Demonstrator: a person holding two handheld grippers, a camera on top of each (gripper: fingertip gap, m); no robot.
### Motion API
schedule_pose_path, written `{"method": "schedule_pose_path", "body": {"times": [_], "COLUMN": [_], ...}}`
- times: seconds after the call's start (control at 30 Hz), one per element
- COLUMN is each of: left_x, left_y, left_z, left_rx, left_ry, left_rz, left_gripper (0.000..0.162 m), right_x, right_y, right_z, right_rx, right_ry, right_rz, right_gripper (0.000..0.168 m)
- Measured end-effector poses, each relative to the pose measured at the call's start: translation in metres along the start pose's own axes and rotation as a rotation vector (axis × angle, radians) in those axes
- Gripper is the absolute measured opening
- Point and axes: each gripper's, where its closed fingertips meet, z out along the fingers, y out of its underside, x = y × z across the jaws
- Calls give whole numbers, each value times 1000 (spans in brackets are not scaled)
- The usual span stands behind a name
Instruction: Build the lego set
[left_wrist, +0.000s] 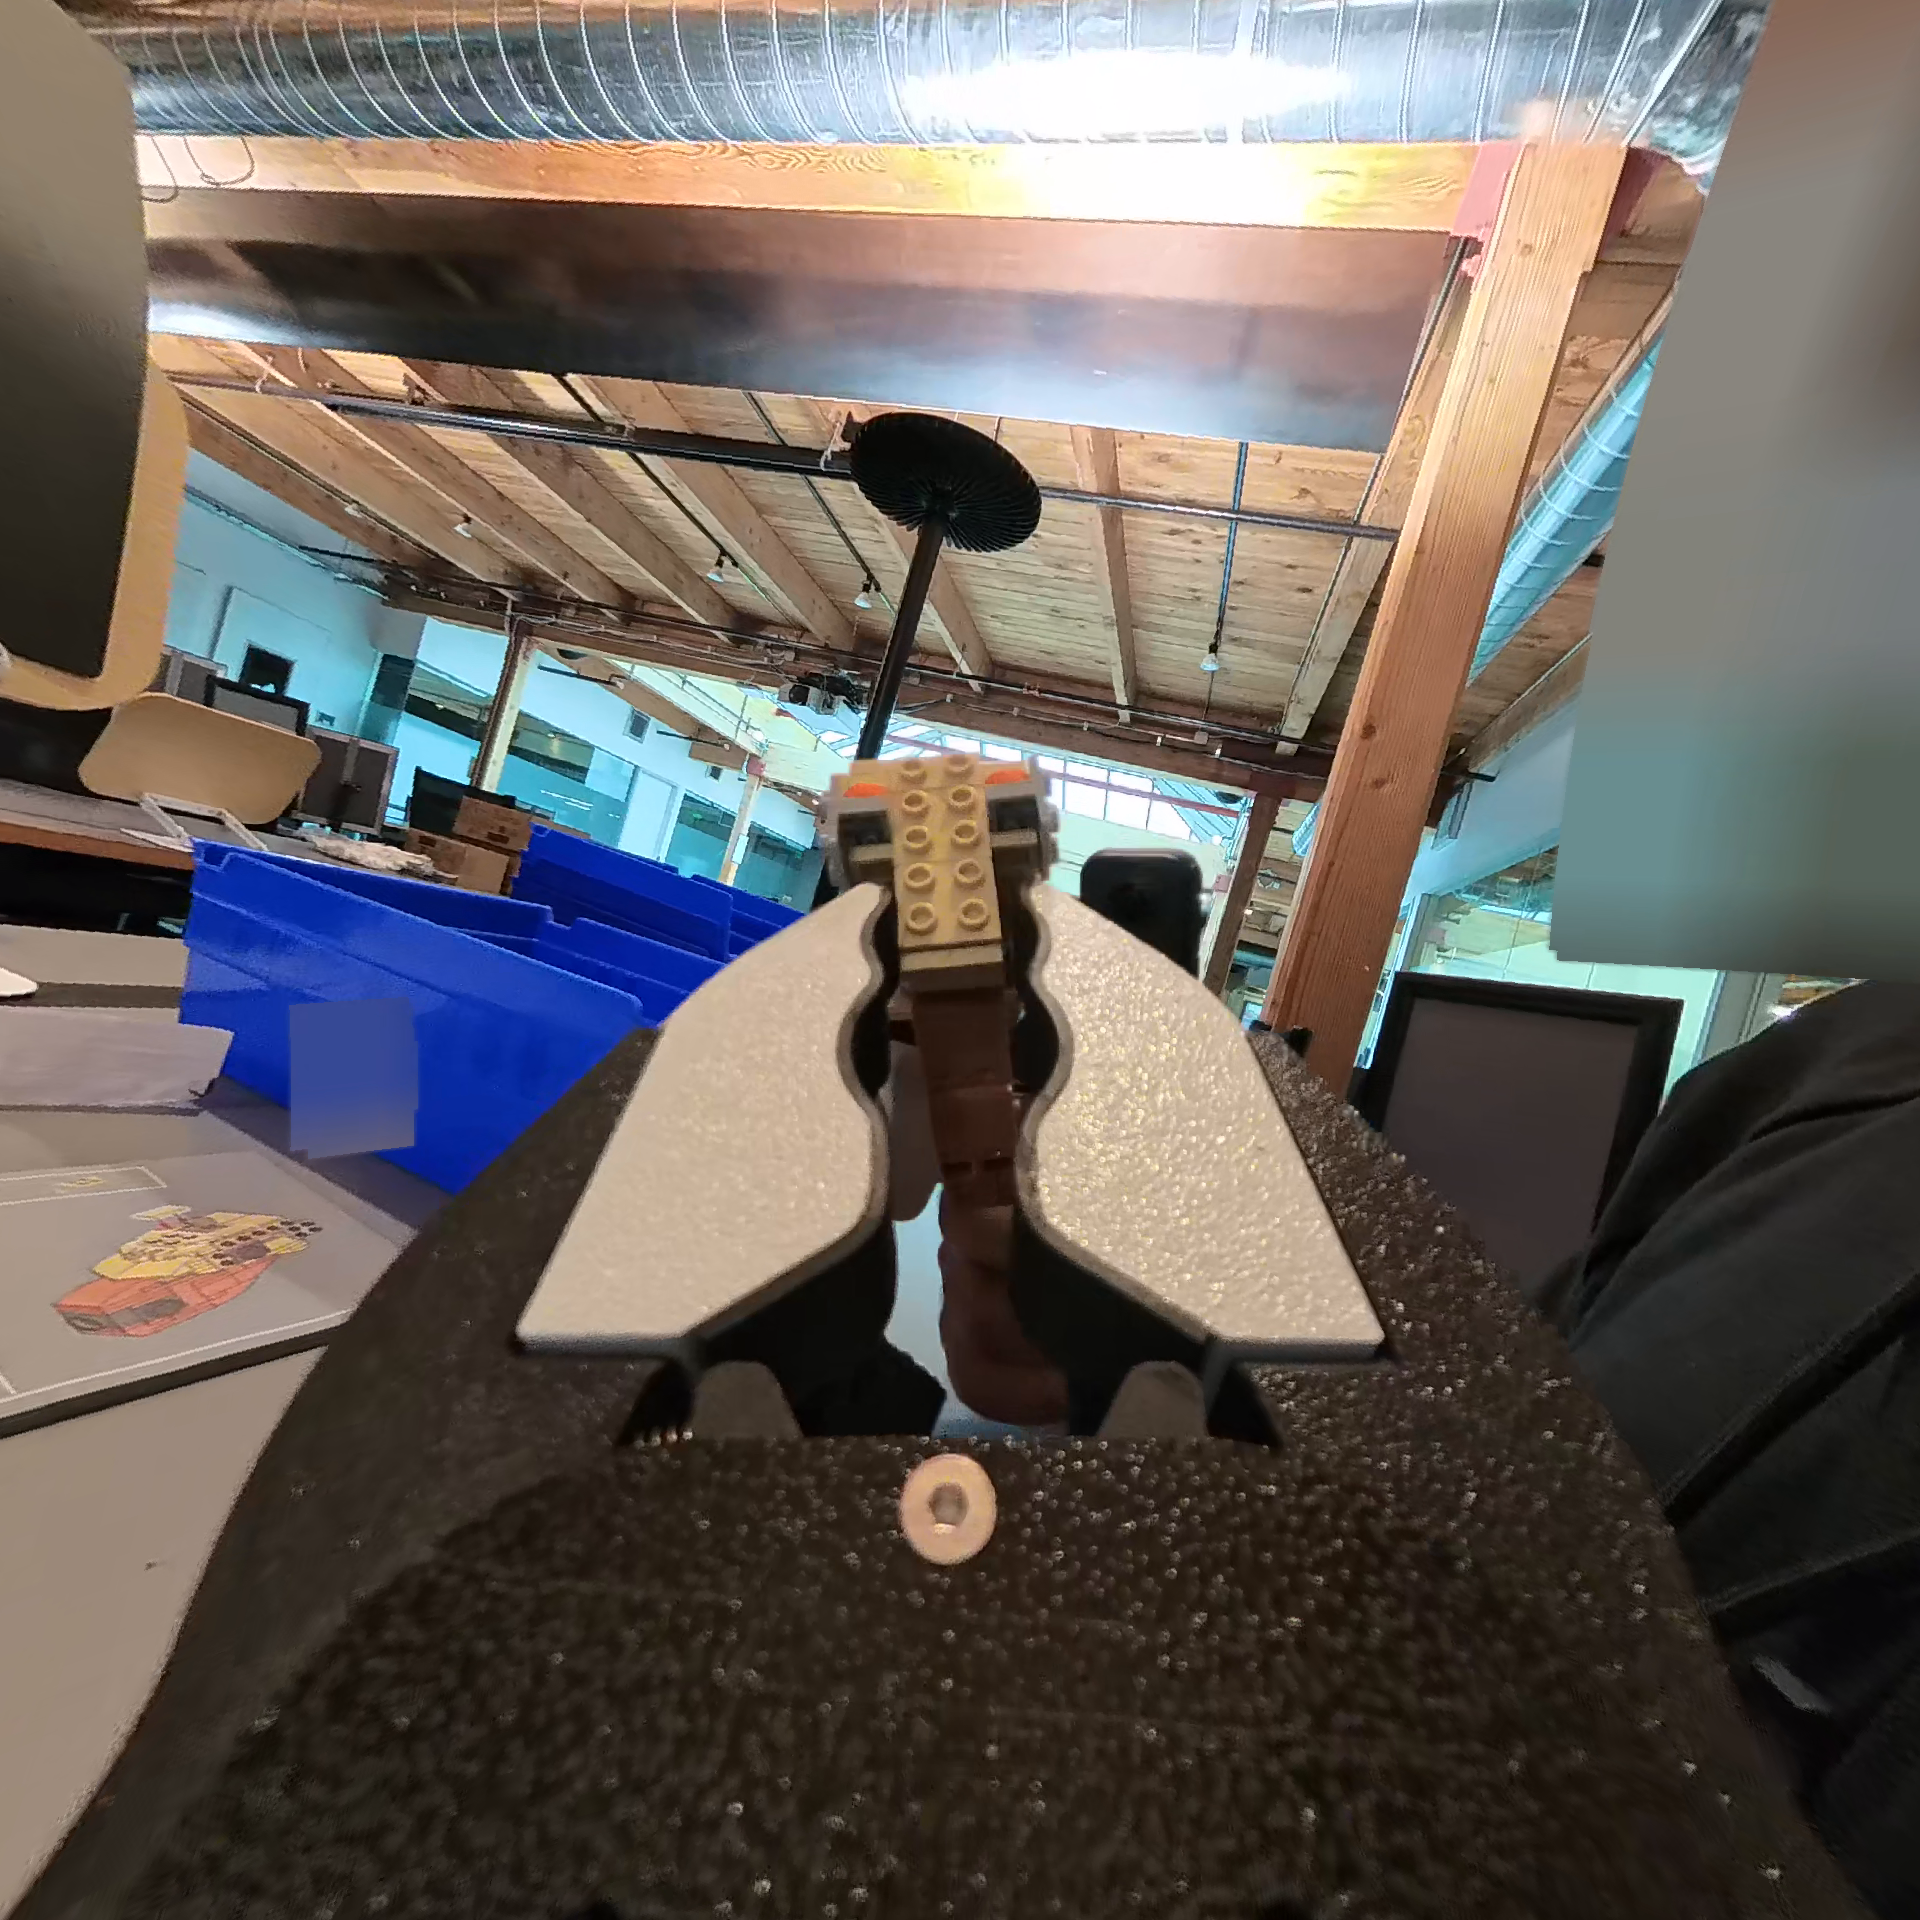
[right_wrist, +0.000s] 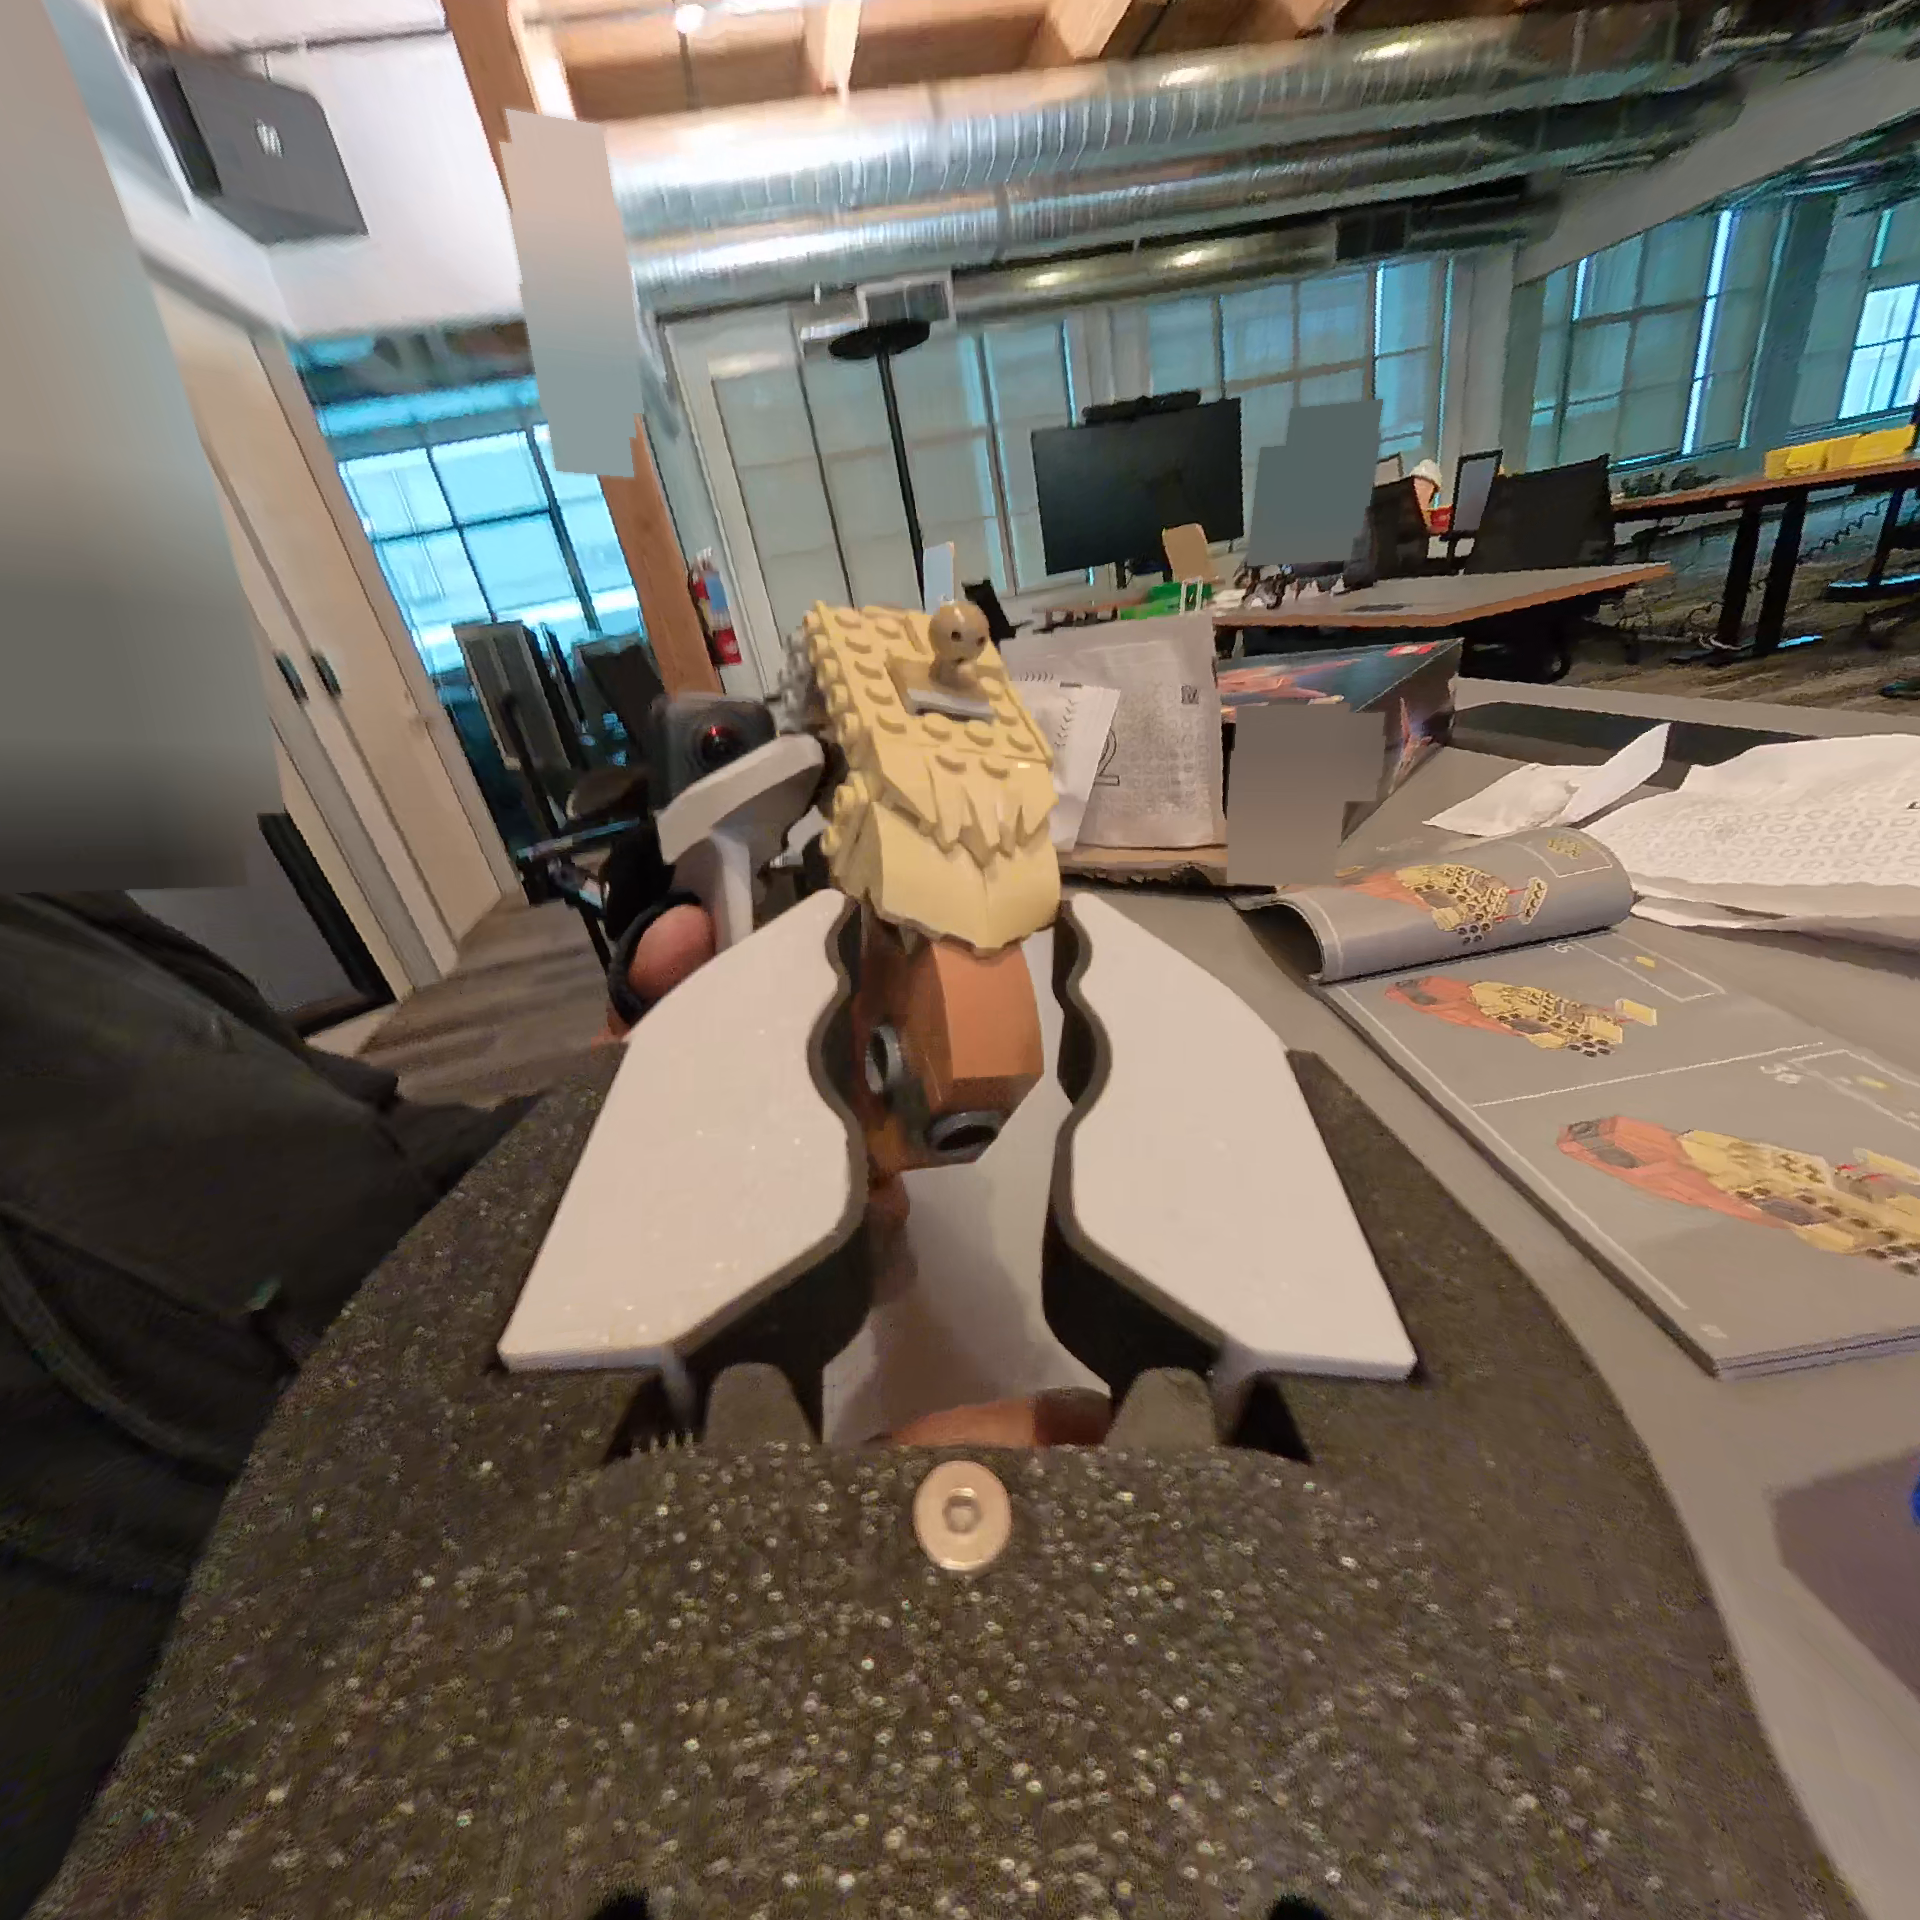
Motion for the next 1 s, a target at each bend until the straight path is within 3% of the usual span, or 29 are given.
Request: {"method": "schedule_pose_path", "body": {"times": [0.17, 0.63, 0.87, 1.0], "left_x": [-4, 1, 5, 0], "left_y": [3, 3, -6, -4], "left_z": [2, 2, -4, -4], "left_rx": [-12, 14, 4, -125], "left_ry": [-22, 20, 5, -22], "left_rz": [-45, -136, 102, 326], "left_gripper": [25, 21, 21, 21], "right_x": [2, -8, -9, -2], "right_y": [-9, -1, 8, -5], "right_z": [-1, 6, -4, -20], "right_rx": [85, 47, -62, -142], "right_ry": [26, 14, -4, 0], "right_rz": [31, -60, -143, -253], "right_gripper": [30, 30, 33, 24]}}
